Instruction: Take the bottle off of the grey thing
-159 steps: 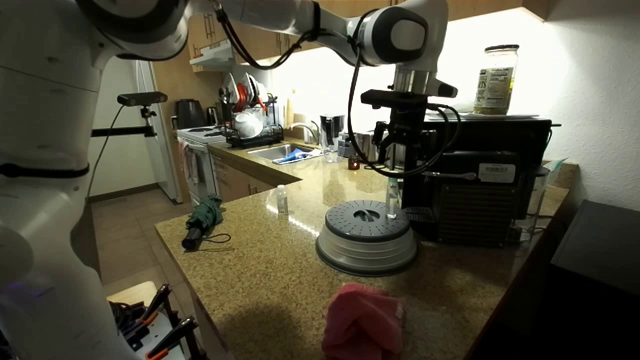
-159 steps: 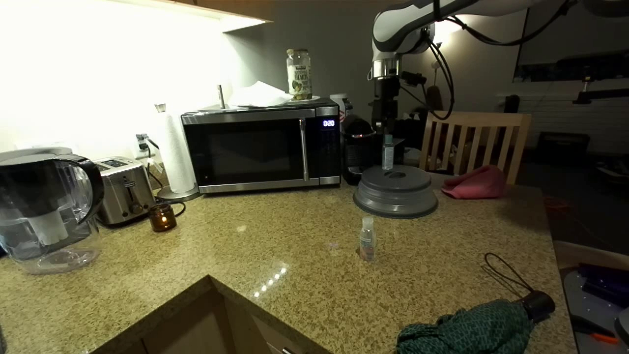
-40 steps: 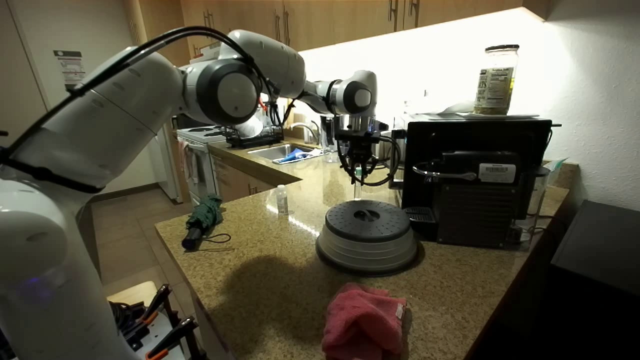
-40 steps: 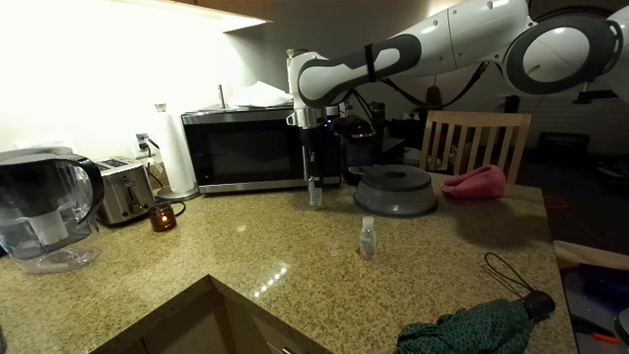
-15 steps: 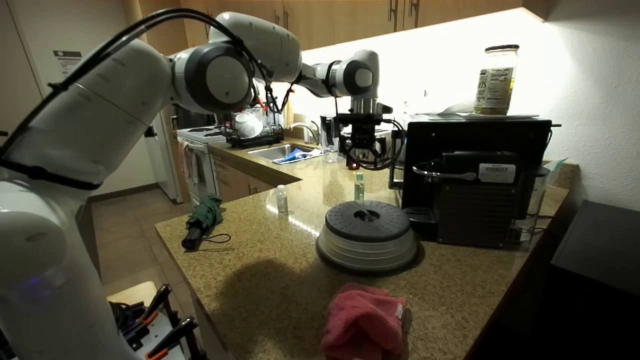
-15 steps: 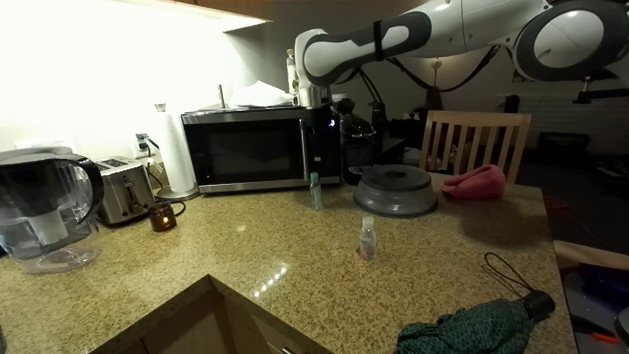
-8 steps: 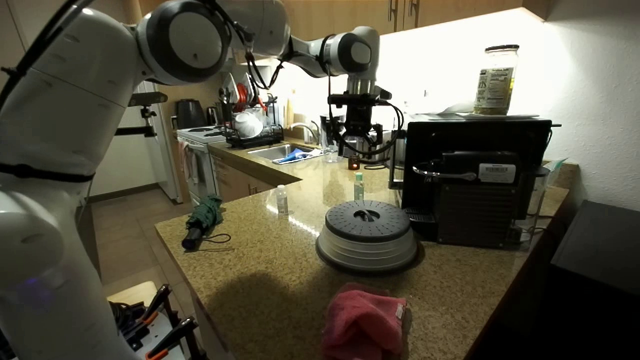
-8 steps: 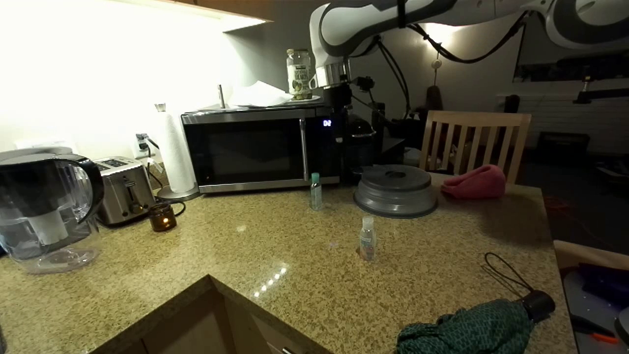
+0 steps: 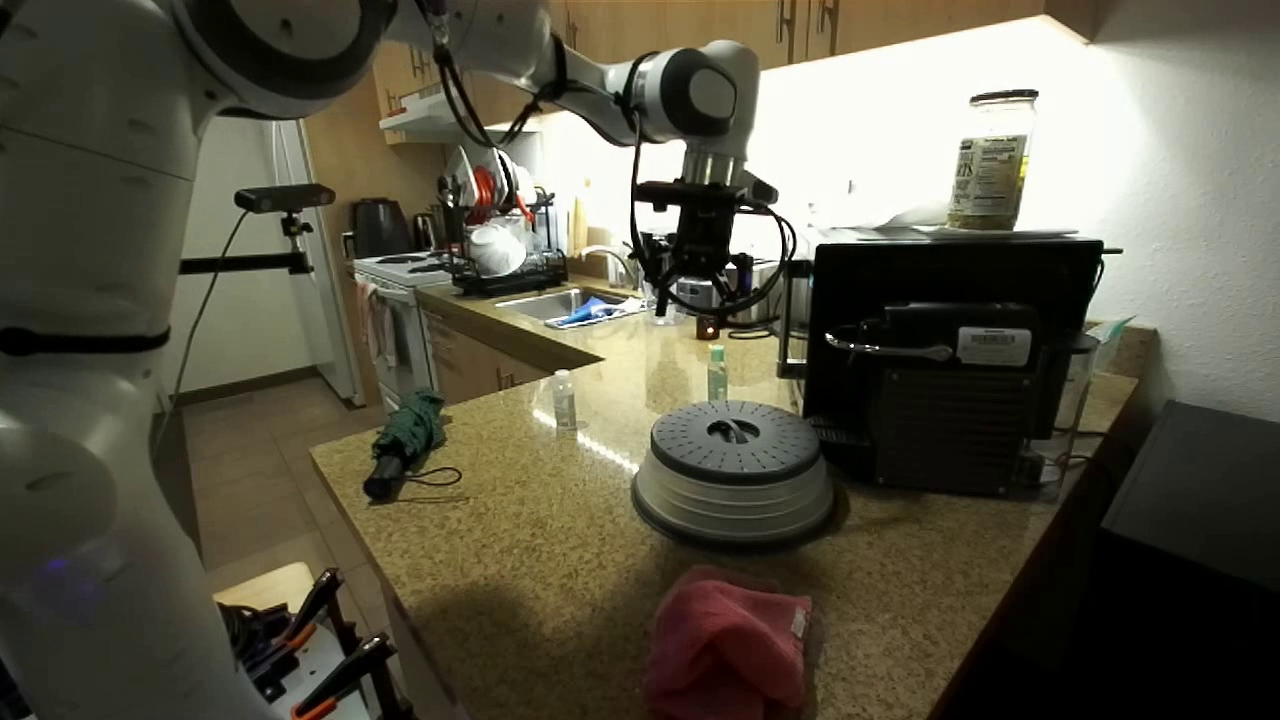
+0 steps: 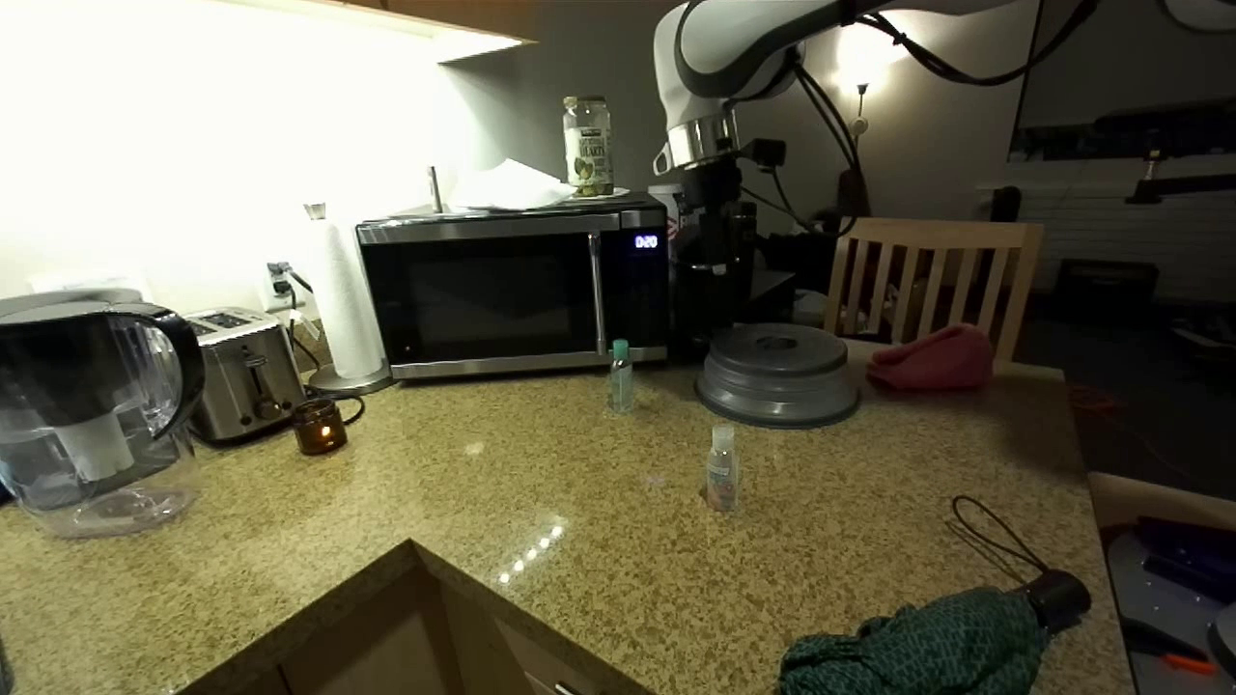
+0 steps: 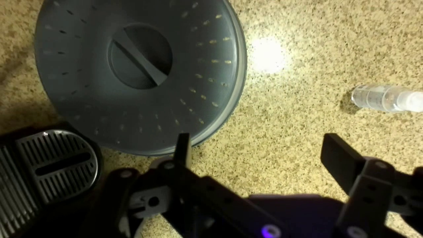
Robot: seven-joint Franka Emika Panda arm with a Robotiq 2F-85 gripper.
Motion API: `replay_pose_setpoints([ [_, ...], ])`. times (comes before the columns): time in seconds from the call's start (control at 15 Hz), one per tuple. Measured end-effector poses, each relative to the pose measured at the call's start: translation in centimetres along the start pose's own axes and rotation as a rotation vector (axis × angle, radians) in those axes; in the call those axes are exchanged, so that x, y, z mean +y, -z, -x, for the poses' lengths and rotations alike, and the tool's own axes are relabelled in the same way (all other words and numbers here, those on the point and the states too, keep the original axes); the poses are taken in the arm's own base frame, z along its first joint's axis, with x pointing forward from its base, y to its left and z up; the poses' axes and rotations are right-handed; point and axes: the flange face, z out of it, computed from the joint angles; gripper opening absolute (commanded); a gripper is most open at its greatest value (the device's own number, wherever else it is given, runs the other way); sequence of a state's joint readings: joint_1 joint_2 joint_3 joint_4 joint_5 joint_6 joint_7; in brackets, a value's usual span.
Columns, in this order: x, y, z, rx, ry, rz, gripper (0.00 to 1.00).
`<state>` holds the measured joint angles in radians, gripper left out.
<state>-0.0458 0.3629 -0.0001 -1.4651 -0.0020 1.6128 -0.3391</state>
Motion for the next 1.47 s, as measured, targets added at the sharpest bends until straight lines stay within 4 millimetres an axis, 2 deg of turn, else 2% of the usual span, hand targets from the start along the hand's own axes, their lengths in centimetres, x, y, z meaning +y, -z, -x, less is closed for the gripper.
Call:
replay_pose_setpoints([
  [0.33, 1.5, 0.4, 4.7, -0.001, -0.052, -0.006, 1.0],
  [0.73, 1.6, 1.2, 10.2, -0.002, -0.088, -0.017, 1.0],
  [1.47, 0.4, -1.1, 17.5, -0.036, -0.117, -0.05, 1.0],
])
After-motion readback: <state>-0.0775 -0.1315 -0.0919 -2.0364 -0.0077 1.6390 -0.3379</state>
